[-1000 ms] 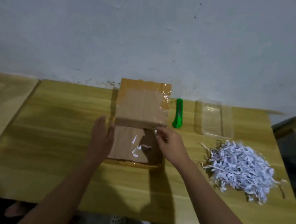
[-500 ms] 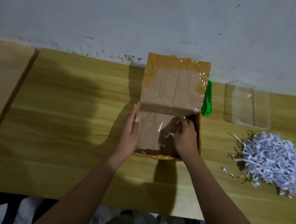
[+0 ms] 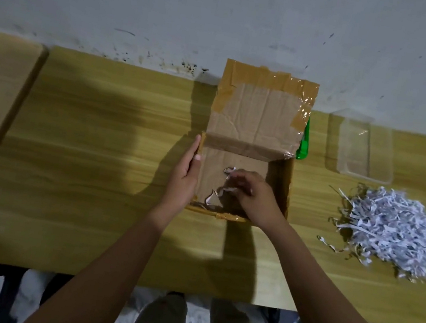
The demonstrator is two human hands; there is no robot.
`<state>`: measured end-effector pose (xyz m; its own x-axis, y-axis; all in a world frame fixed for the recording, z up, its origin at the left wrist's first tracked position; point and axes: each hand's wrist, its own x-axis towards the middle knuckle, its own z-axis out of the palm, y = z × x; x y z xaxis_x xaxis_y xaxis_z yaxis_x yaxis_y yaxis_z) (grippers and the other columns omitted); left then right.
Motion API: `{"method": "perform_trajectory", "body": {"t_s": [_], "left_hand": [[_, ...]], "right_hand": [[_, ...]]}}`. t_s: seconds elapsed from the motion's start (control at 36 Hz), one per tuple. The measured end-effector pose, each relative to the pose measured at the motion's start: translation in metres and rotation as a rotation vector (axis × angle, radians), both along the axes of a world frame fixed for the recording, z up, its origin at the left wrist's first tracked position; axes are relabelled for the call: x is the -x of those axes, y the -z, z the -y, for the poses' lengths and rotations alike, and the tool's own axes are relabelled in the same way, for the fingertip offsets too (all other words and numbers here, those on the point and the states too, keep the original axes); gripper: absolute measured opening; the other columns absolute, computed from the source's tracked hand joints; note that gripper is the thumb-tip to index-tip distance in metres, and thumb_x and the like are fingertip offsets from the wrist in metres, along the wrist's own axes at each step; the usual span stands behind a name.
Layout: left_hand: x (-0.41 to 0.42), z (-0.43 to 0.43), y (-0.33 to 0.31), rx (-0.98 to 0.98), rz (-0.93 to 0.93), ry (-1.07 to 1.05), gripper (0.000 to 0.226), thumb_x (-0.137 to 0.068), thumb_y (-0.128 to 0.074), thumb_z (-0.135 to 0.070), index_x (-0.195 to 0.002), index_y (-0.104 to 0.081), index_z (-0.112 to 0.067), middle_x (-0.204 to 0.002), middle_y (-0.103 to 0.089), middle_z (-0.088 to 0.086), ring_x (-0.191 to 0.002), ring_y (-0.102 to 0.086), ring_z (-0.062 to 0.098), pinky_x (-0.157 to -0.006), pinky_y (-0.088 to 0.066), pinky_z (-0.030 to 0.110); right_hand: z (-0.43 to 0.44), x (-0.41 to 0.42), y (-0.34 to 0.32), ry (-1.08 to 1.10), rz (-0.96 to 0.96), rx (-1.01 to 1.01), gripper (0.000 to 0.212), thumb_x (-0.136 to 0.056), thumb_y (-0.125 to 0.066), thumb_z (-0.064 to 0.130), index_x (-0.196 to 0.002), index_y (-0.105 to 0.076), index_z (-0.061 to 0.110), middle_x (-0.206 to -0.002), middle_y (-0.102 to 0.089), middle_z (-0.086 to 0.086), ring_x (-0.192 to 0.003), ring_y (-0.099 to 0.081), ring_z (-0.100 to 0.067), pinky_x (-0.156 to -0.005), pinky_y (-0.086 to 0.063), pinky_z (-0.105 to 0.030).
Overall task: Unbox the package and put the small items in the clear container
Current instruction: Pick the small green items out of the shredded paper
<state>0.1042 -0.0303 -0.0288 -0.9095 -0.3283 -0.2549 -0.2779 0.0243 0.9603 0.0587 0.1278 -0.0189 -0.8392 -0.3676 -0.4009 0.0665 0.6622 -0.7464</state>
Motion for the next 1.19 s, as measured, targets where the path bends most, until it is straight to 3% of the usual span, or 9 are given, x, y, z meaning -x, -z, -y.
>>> {"method": "perform_trajectory", "body": {"t_s": [0.11,0.25,0.42,0.56,0.72,0.83,0.94,1.08,1.19], "left_hand": [[0.003,0.010,-0.003,-0.020,0.024,0.043,0.043,-0.100,-0.036,-0.024,-0.143,-0.031,-0.027,-0.139,-0.032,-0.022,-0.126,-0.028,-0.012,-0.093,-0.026,-0.006],[0.008,0.016,-0.005,-0.049,0.085,0.066,0.043,-0.099,-0.036,-0.021,-0.142,-0.032,-0.028,-0.139,-0.033,-0.018,-0.129,-0.026,-0.005,-0.087,-0.028,-0.009],[0.008,0.013,-0.006,-0.063,0.097,0.043,0.041,-0.100,-0.036,-0.024,-0.140,-0.034,-0.033,-0.146,-0.032,-0.014,-0.131,-0.028,-0.003,-0.103,-0.028,0.012],[0.008,0.006,-0.013,-0.018,0.137,-0.011,0.040,-0.100,-0.034,-0.028,-0.138,-0.035,-0.040,-0.148,-0.032,-0.014,-0.127,-0.028,-0.007,-0.101,-0.023,0.017],[0.006,0.004,-0.013,-0.041,0.105,-0.017,0.041,-0.100,-0.034,-0.026,-0.141,-0.034,-0.032,-0.143,-0.032,-0.019,-0.127,-0.026,-0.009,-0.094,-0.028,0.004],[0.005,0.003,-0.011,-0.059,0.093,-0.008,0.041,-0.100,-0.034,-0.025,-0.141,-0.034,-0.028,-0.136,-0.030,-0.025,-0.122,-0.026,-0.016,-0.087,-0.029,-0.009],[0.005,0.004,-0.007,-0.068,0.086,-0.019,0.041,-0.100,-0.035,-0.025,-0.141,-0.035,-0.028,-0.137,-0.031,-0.026,-0.124,-0.027,-0.015,-0.089,-0.029,-0.008],[0.005,0.003,-0.006,-0.060,0.083,-0.034,0.041,-0.100,-0.035,-0.023,-0.141,-0.035,-0.027,-0.137,-0.032,-0.024,-0.127,-0.026,-0.010,-0.088,-0.029,-0.008],[0.005,0.004,-0.005,-0.057,0.079,-0.027,0.040,-0.100,-0.035,-0.026,-0.139,-0.036,-0.032,-0.137,-0.032,-0.026,-0.129,-0.026,-0.010,-0.092,-0.029,-0.004]], "right_hand": [[-0.012,0.013,0.004,-0.039,-0.101,-0.036,0.062,-0.078,-0.063,-0.001,-0.135,-0.042,0.012,-0.136,-0.041,-0.012,-0.128,-0.041,-0.026,-0.111,-0.033,-0.038],[-0.005,0.017,0.011,-0.298,-0.072,-0.027,0.075,-0.079,-0.068,0.010,-0.143,-0.029,0.015,-0.145,-0.033,-0.008,-0.134,-0.030,-0.024,-0.108,-0.022,-0.020],[0.007,0.020,0.021,-0.517,0.000,0.099,0.076,-0.078,-0.070,0.008,-0.142,-0.032,0.021,-0.143,-0.034,-0.001,-0.133,-0.032,-0.017,-0.113,-0.030,-0.028],[0.009,0.030,0.029,-0.729,-0.066,0.147,0.067,-0.079,-0.064,-0.001,-0.139,-0.039,0.017,-0.142,-0.038,-0.004,-0.133,-0.034,-0.015,-0.104,-0.028,-0.005],[0.014,0.033,0.028,-0.924,-0.154,0.148,0.057,-0.078,-0.058,-0.003,-0.132,-0.049,0.015,-0.138,-0.046,-0.004,-0.130,-0.040,-0.017,-0.109,-0.037,-0.032],[0.021,0.035,0.026,-1.012,-0.178,0.124,0.058,-0.076,-0.054,-0.007,-0.130,-0.053,0.013,-0.138,-0.049,-0.008,-0.129,-0.041,-0.021,-0.106,-0.038,-0.030],[0.028,0.036,0.026,-1.119,-0.180,0.058,0.061,-0.077,-0.050,-0.005,-0.131,-0.051,0.022,-0.139,-0.049,-0.002,-0.131,-0.039,-0.020,-0.103,-0.042,-0.041],[0.032,0.040,0.022,-1.208,-0.195,0.034,0.056,-0.079,-0.050,-0.004,-0.130,-0.053,0.019,-0.137,-0.052,-0.002,-0.131,-0.037,-0.019,-0.108,-0.036,-0.035],[0.024,0.044,0.018,-1.198,-0.171,0.060,0.041,-0.084,-0.050,0.000,-0.120,-0.061,0.015,-0.124,-0.059,-0.005,-0.117,-0.049,-0.018,-0.098,-0.043,-0.034]]}}
